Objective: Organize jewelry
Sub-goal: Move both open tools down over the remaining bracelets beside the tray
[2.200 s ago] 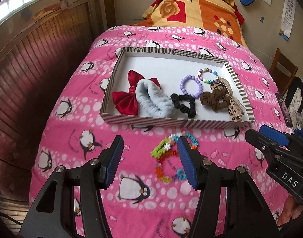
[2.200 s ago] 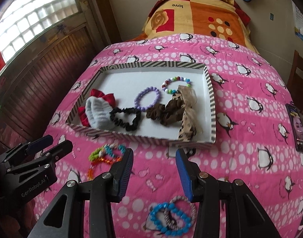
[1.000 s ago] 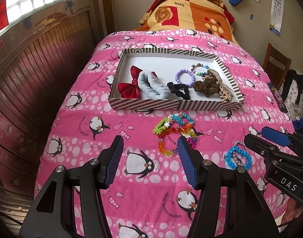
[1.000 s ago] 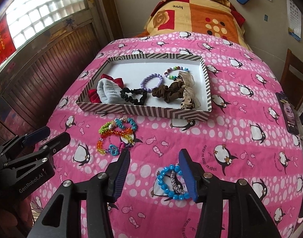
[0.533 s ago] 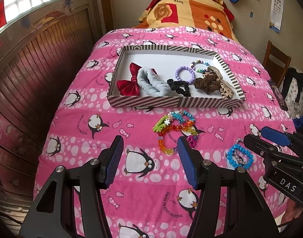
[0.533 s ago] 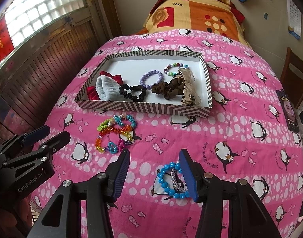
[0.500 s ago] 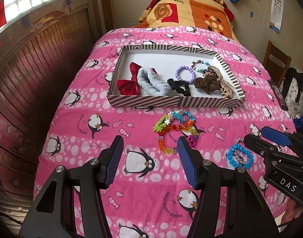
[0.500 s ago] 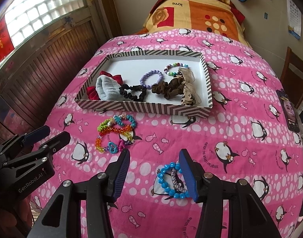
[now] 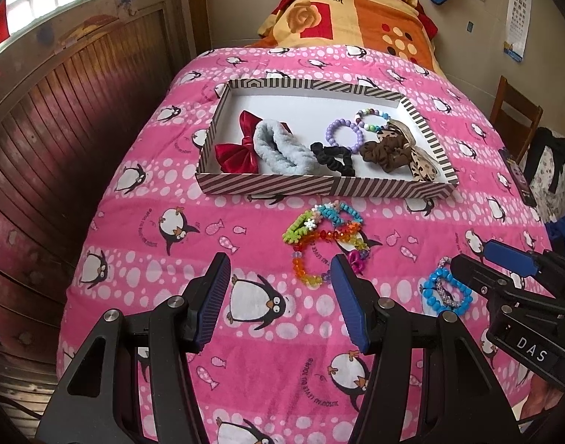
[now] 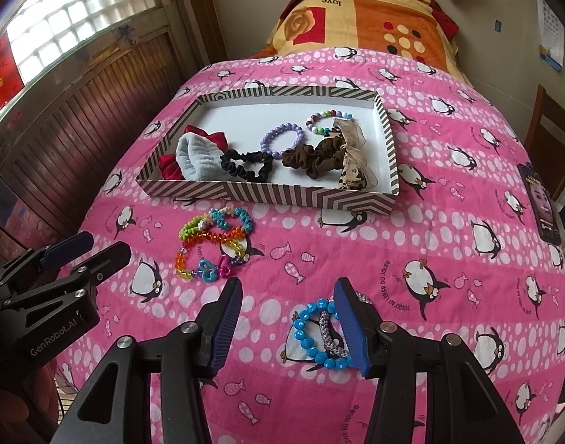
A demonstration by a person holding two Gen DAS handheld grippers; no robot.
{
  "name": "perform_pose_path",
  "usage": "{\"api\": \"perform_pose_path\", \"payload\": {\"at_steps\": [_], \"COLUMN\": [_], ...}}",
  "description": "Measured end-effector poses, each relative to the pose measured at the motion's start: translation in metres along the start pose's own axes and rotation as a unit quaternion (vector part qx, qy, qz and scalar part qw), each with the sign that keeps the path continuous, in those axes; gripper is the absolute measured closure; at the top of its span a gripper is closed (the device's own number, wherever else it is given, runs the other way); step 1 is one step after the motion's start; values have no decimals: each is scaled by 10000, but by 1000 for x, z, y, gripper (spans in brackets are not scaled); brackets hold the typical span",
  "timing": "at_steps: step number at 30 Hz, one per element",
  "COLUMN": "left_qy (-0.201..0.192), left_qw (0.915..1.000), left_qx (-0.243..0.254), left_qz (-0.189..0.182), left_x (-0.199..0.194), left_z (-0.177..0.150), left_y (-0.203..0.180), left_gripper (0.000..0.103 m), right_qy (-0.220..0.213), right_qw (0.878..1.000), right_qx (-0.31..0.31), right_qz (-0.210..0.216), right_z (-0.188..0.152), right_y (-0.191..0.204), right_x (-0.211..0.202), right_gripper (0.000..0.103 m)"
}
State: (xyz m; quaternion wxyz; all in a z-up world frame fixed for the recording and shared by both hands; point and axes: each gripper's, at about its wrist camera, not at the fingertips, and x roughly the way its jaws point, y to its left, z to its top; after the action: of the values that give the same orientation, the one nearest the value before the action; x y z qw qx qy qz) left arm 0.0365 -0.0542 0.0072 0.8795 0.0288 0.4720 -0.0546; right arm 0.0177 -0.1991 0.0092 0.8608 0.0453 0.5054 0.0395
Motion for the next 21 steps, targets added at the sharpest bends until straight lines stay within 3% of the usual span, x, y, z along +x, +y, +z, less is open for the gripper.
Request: {"api": "perform_pose_path", "payload": {"at_steps": [14,21], "left_qy": [180,452], "left_qw": [9998,9970], "left_qx": [7,-362], "left_qz": [-91,-508], "left_x": [12,28], "left_z": [-5,-8], "left_y": [2,31], "left_gripper": [47,47], "right_qy": [132,327], "right_qw": [9999,9990], "right_qx": [100,292], "right_qz": [-7,-88], "right_z": [-8,-24], "right_y": [-18,-44], "right_x": [4,11], "right_gripper": [54,54]}}
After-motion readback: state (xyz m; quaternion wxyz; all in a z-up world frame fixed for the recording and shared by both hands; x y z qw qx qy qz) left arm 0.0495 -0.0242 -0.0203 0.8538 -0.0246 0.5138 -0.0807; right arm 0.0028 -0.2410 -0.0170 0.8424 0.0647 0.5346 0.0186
